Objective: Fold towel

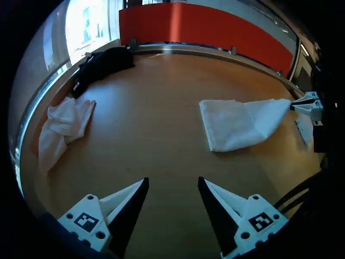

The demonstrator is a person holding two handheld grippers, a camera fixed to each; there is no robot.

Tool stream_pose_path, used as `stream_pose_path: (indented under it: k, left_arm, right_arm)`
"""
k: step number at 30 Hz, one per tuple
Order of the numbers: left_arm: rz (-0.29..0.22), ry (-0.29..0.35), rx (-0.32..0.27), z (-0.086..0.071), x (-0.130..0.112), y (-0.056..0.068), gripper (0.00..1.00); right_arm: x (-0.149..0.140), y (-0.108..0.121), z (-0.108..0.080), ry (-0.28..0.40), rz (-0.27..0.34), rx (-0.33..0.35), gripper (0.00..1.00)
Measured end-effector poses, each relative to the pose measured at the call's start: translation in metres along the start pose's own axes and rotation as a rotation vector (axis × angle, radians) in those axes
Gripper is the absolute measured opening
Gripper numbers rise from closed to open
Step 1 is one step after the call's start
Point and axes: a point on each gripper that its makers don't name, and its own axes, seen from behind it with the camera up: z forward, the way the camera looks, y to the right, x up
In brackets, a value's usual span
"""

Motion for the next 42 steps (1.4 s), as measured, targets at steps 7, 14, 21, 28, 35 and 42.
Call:
stream_pose_path:
  k: [7,14,21,28,35,42]
  left_arm:
    - [-0.010,0.007,0.003,-0.005,0.001,-0.003,0.84]
    - [-0.028,0.015,0.009,-0.013,0.001,-0.008,0.84]
    - [-0.056,0.023,0.016,-0.024,-0.002,-0.018,0.84]
    - [-0.073,0.033,0.031,-0.035,-0.005,-0.031,0.83]
    - [-0.090,0.035,0.041,-0.040,-0.011,-0.044,0.83]
    - [-0.094,0.036,0.043,-0.041,-0.013,-0.052,0.84]
  right_arm:
    - [0.013,-0.005,0.002,-0.001,-0.040,0.016,0.04]
    - [0.035,-0.017,0.009,0.013,-0.087,0.050,0.04]
    - [0.064,-0.045,0.024,0.025,-0.148,0.112,0.04]
    - [0.082,-0.083,0.047,0.019,-0.193,0.185,0.04]
    - [0.082,-0.126,0.082,-0.019,-0.195,0.260,0.04]
    - [0.066,-0.154,0.115,-0.078,-0.167,0.310,0.04]
